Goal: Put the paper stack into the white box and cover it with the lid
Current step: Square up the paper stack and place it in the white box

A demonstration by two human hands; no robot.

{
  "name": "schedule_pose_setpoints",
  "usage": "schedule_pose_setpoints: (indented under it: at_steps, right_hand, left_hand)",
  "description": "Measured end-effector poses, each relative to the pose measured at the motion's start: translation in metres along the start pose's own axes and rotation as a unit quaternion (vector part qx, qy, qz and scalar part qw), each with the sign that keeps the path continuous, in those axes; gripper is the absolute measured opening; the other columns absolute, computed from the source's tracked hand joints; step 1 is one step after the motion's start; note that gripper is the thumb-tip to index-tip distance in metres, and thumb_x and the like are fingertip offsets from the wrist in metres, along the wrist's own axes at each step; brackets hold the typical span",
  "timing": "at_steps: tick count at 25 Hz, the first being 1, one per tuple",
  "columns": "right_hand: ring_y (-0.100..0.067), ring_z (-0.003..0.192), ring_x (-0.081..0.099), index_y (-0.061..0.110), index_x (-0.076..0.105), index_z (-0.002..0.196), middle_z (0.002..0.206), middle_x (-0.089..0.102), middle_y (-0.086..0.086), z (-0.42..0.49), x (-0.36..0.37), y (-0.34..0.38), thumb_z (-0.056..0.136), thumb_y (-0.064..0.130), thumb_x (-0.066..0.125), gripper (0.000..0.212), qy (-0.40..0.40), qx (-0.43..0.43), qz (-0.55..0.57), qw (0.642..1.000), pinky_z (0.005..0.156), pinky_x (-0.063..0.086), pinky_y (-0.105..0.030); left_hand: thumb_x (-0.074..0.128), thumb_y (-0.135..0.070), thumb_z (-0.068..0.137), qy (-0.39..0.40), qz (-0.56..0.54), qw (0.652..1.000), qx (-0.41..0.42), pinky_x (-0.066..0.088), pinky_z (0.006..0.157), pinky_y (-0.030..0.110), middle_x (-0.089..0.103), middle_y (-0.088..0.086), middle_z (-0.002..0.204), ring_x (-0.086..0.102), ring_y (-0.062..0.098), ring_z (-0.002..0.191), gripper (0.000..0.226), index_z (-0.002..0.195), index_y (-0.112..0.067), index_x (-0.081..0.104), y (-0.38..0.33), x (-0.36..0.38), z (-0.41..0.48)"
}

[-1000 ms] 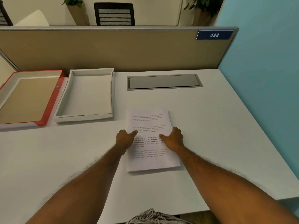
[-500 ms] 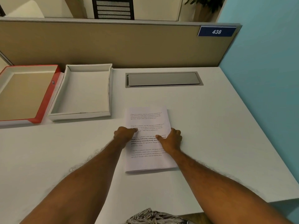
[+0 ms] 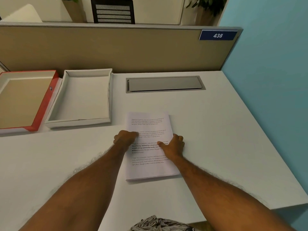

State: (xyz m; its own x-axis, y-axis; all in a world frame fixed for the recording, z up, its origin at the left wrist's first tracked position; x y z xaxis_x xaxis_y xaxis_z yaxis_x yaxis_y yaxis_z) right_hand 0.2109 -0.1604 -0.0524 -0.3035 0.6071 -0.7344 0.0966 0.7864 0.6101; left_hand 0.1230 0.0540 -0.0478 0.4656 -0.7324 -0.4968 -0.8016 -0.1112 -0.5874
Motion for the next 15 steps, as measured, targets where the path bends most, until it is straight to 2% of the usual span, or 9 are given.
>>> schedule_pose_setpoints:
  at_steps: [2,3,6,9,12,15]
  right_hand:
    - [-0.030,0.120,0.047,0.009,0.045,0.132,0.130,0.047,-0.012,0.000,0.001,0.000,0.069,0.049,0.081,0.083,0.000,-0.002,-0.002,1.000,0.101,0.047,-0.045]
    - [-0.031,0.119,0.047,0.009,0.045,0.132,0.130,0.047,-0.013,0.000,0.001,0.000,0.069,0.049,0.081,0.083,0.001,0.000,-0.003,1.000,0.101,0.047,-0.045]
    - [-0.031,0.118,0.047,0.009,0.045,0.131,0.130,0.047,-0.013,0.001,0.001,0.000,0.068,0.050,0.081,0.083,0.000,0.002,0.000,1.000,0.100,0.047,-0.045]
    - [-0.030,0.119,0.046,0.009,0.045,0.131,0.130,0.046,-0.013,0.000,-0.001,0.000,0.069,0.048,0.081,0.082,0.000,0.003,0.003,1.000,0.100,0.046,-0.044]
    - [-0.030,0.121,0.046,0.008,0.044,0.132,0.131,0.046,-0.013,0.000,-0.002,-0.001,0.070,0.047,0.081,0.082,0.002,0.000,0.007,1.000,0.101,0.044,-0.043]
    - [-0.030,0.122,0.045,0.008,0.044,0.132,0.132,0.045,-0.013,0.001,-0.001,-0.001,0.070,0.046,0.081,0.082,0.003,-0.002,0.010,1.000,0.101,0.044,-0.043]
  left_hand:
    - [0.071,-0.049,0.073,-0.031,0.070,0.997,0.000,0.045,0.102,0.043,0.048,0.017,0.133,0.049,0.034,0.121,0.076,0.130,-0.006,0.048,-0.002,-0.002,-0.005]
    - [0.072,-0.048,0.072,-0.031,0.061,0.998,0.005,0.047,0.100,0.043,0.052,0.017,0.131,0.053,0.034,0.117,0.075,0.129,-0.006,0.049,-0.003,-0.001,-0.005]
    - [0.073,-0.028,0.078,-0.010,-0.039,0.999,0.029,0.054,0.082,0.036,0.063,0.012,0.116,0.061,0.029,0.093,0.057,0.123,-0.003,0.050,-0.008,0.004,-0.006]
    - [0.074,-0.023,0.079,0.003,-0.083,0.996,0.014,0.052,0.077,0.037,0.055,0.009,0.109,0.057,0.027,0.092,0.061,0.125,-0.004,0.039,-0.007,0.008,-0.005]
    - [0.073,-0.031,0.073,-0.026,-0.068,0.997,0.002,0.056,0.082,0.040,0.059,0.010,0.114,0.061,0.031,0.100,0.060,0.121,-0.002,0.050,-0.005,0.004,-0.003]
    - [0.068,-0.034,0.074,-0.005,-0.072,0.997,0.012,0.057,0.084,0.042,0.063,0.015,0.116,0.063,0.032,0.100,0.056,0.120,-0.002,0.060,-0.002,0.003,0.004]
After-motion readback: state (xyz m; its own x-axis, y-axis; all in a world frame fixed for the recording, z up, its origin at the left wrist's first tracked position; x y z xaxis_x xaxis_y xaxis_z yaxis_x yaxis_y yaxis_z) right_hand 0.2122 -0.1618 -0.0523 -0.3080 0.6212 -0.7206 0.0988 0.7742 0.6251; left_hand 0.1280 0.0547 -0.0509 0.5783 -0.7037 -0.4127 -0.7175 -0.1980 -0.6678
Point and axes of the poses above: each hand's wrist, its own z-axis towards the middle knuckle, its own x-axis out of the palm, y = z × x, the point moved 5 cm from there along z, towards the middle knuckle
